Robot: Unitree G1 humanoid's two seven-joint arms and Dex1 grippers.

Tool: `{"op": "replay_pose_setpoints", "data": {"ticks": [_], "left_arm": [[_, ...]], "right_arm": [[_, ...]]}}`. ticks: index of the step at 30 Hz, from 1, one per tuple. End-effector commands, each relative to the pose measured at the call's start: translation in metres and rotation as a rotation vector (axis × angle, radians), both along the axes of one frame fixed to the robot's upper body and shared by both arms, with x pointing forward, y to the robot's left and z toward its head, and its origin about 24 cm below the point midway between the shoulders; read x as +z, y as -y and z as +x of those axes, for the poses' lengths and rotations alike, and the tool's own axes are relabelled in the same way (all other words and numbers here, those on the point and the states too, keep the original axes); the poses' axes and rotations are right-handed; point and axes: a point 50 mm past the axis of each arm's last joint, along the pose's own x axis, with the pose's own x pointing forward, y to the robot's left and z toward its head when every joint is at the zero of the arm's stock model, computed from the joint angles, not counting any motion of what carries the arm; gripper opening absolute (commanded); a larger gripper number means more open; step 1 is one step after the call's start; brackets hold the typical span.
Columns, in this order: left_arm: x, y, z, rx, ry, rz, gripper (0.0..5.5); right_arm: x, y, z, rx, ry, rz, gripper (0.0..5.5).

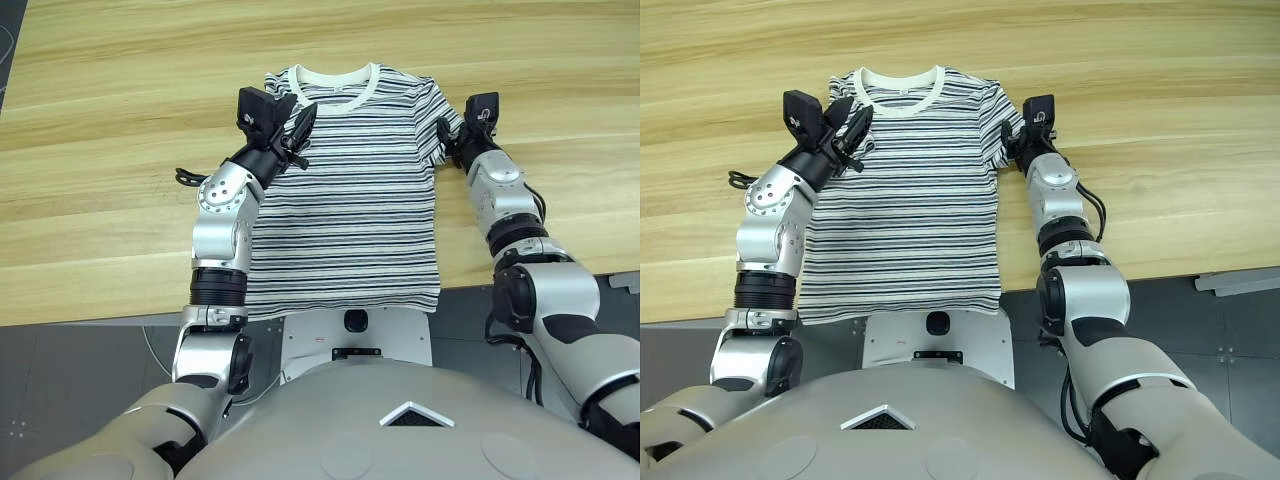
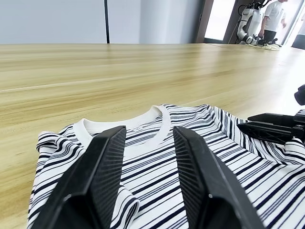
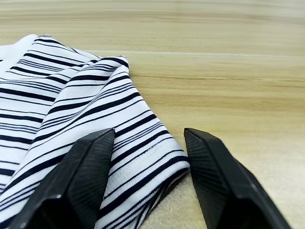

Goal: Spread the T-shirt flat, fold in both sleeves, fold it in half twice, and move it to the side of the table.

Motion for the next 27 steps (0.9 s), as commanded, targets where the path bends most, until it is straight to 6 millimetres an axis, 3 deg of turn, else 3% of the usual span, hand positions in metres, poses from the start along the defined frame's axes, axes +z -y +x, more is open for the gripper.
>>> {"op": "replay_pose_setpoints", "data": {"ticks": [1,9,15,21,27], "left_arm": [[-0.005,-0.003,-0.002,0.024,-0.010,-0.003,1.82],[-0.005,-0.003,0.000,0.033,-0.006,-0.005,1.88],[-0.005,-0.005,0.001,0.043,-0.002,-0.005,1.88],[-0.005,-0.007,0.001,0.052,-0.001,-0.011,1.88],[-0.003,-0.009,0.001,0.070,0.007,-0.021,1.88]], "right_arm": [[-0.007,-0.001,-0.003,-0.030,-0.061,0.062,2.68],[-0.007,-0.004,-0.005,-0.031,-0.023,0.090,1.41],[-0.001,-0.007,-0.003,-0.026,0.044,0.106,0.13],[0.016,-0.001,0.003,-0.114,0.159,0.115,0.13],[0.025,-0.021,0.005,-0.021,0.212,0.138,0.13]]}}
